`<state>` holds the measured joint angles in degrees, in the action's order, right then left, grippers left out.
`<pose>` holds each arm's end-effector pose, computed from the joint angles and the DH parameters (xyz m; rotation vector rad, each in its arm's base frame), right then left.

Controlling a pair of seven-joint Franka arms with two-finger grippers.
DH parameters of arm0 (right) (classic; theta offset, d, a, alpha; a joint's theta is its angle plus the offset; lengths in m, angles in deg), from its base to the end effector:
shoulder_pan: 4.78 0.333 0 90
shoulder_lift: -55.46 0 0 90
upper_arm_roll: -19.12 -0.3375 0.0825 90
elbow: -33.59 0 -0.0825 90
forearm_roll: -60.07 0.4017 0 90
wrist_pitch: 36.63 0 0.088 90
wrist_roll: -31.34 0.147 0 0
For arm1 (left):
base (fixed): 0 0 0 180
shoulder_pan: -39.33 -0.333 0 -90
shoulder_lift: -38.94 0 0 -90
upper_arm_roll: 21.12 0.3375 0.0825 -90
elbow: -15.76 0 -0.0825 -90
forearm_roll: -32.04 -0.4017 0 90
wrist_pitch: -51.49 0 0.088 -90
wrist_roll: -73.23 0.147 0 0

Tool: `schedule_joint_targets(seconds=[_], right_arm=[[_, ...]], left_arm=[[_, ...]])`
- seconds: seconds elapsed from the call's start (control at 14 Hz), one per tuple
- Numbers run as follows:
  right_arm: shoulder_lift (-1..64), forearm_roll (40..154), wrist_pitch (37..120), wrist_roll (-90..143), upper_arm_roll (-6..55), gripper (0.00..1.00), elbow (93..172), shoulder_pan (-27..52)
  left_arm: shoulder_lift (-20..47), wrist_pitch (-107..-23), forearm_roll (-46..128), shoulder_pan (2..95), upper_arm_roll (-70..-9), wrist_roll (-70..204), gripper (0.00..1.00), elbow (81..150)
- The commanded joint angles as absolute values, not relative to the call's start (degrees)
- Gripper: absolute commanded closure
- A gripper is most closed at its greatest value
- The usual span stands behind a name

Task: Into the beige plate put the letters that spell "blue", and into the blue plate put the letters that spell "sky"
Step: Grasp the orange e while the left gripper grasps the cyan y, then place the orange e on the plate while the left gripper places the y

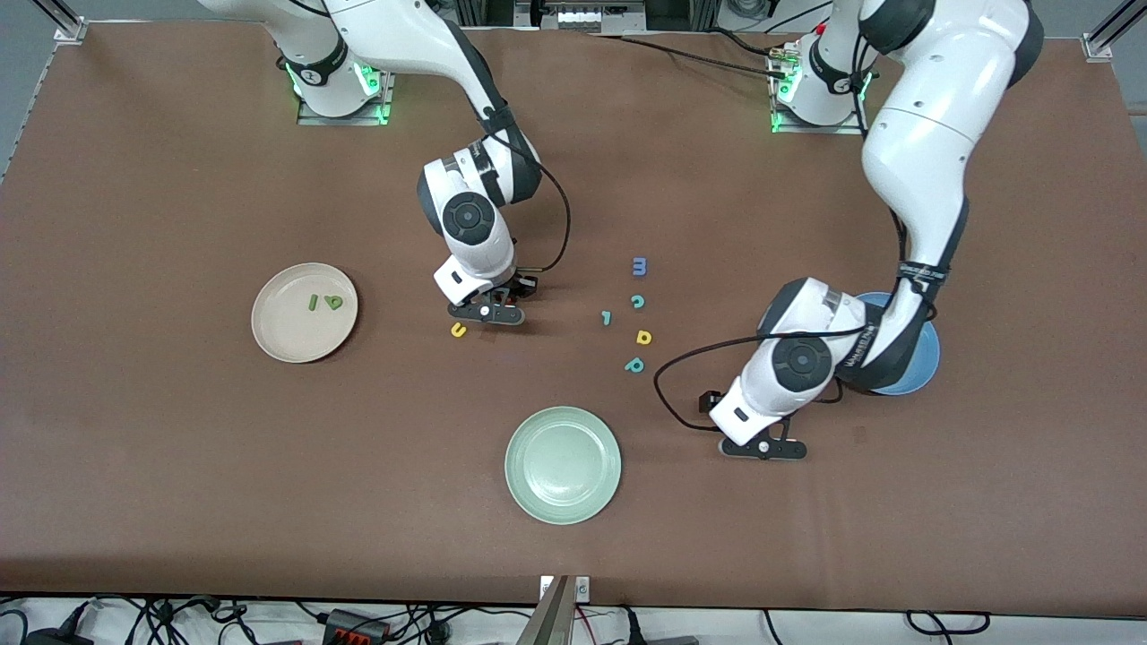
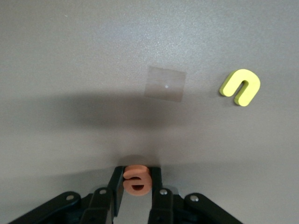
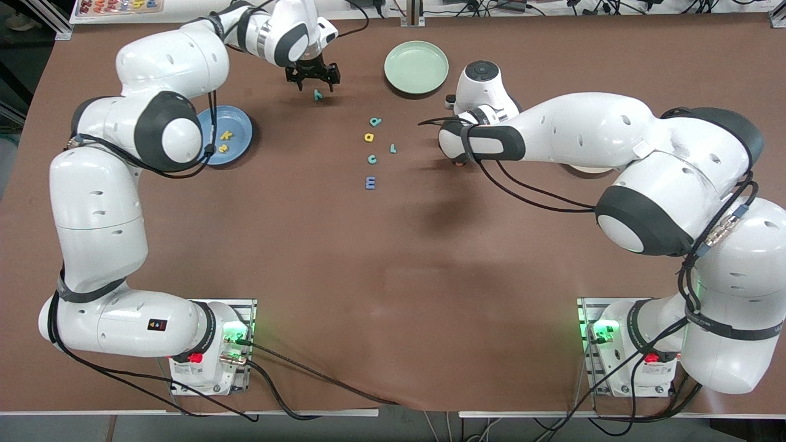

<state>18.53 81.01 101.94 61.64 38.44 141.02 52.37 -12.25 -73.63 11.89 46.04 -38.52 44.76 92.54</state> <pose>0.5051 0.4098 0.1404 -3.1361 0.1454 0.0859 0.7278 -0.2499 0.1669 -3.0940 0.0330 -0.0277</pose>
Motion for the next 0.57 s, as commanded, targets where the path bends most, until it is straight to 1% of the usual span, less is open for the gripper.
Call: schedule_joint_targets(seconds=[0.0, 0.14, 0.21, 0.43, 0.5], right_arm=[[19.68, 81.78, 101.63, 59.21, 39.07, 0.83, 140.55, 51.92], [21.35, 81.26, 100.40, 57.37, 41.95, 0.83, 140.55, 51.30], [21.88, 81.34, 98.05, 53.79, 44.58, 0.83, 140.64, 51.21], [23.91, 81.43, 86.20, 39.13, 54.24, 0.83, 140.82, 51.39], [24.43, 81.34, 83.20, 34.55, 57.50, 0.83, 141.16, 51.30]], left_arm=[[-13.88, -77.26, 14.00, 45.75, -37.38, 43.61, 0.04, 91.07], [-13.71, -77.63, 16.39, 46.27, -37.38, 43.43, 0.19, 93.09], [-13.71, -77.54, 16.39, 45.84, -37.38, 43.69, 0.22, 93.19], [-14.32, -77.63, 16.39, 45.75, -37.38, 44.05, 0.30, 93.45], [-14.23, -77.63, 16.39, 45.75, -37.38, 44.13, 0.36, 93.71]])
